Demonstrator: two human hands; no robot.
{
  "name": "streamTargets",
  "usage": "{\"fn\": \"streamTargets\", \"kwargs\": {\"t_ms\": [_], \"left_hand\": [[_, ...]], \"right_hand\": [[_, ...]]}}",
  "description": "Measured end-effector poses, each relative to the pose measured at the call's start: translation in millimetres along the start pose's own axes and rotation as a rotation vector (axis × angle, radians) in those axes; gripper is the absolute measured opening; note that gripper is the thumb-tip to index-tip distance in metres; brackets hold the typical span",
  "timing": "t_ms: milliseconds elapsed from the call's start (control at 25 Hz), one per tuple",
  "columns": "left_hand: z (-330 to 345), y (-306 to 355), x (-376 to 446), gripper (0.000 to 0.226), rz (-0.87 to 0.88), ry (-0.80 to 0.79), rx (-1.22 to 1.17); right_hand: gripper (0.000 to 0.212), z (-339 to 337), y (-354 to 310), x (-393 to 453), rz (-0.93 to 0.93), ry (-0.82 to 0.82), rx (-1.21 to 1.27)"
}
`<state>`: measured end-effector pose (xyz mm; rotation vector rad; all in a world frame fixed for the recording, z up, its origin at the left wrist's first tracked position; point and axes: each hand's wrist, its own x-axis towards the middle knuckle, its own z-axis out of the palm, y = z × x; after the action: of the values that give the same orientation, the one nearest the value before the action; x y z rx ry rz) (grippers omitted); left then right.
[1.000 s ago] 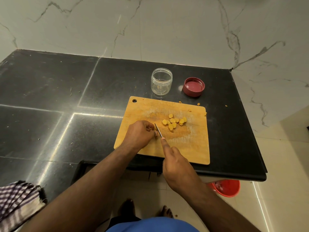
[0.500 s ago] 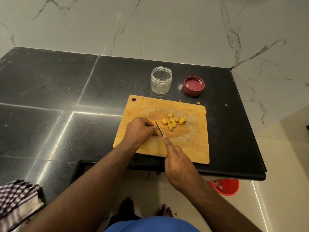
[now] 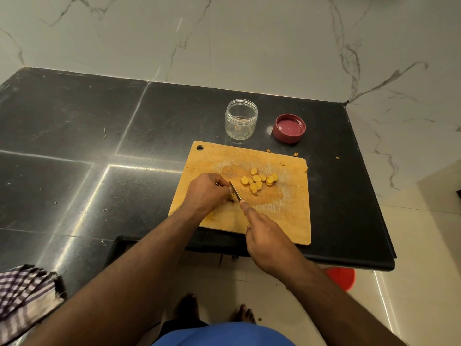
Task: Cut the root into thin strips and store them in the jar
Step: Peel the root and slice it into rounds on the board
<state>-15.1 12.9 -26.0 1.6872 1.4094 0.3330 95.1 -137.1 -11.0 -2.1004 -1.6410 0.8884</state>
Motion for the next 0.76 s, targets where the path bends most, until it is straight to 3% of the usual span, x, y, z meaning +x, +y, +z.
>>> {"fn": "streamTargets", "kwargs": {"t_ms": [360,760], "left_hand": [[-1.0,4.3,-2.5,0.005,-0.035,0.008,-0.012],[1.0,2.1,-7.3,0.006,-0.013,0.015,-0.013]], "right_hand": [[0.066,-0.8,-8.3,10.5,0.011,-0.049,-0.108],[0.060,10.1,16.3,-42.5,0.039,0.092,-0.018]]}}
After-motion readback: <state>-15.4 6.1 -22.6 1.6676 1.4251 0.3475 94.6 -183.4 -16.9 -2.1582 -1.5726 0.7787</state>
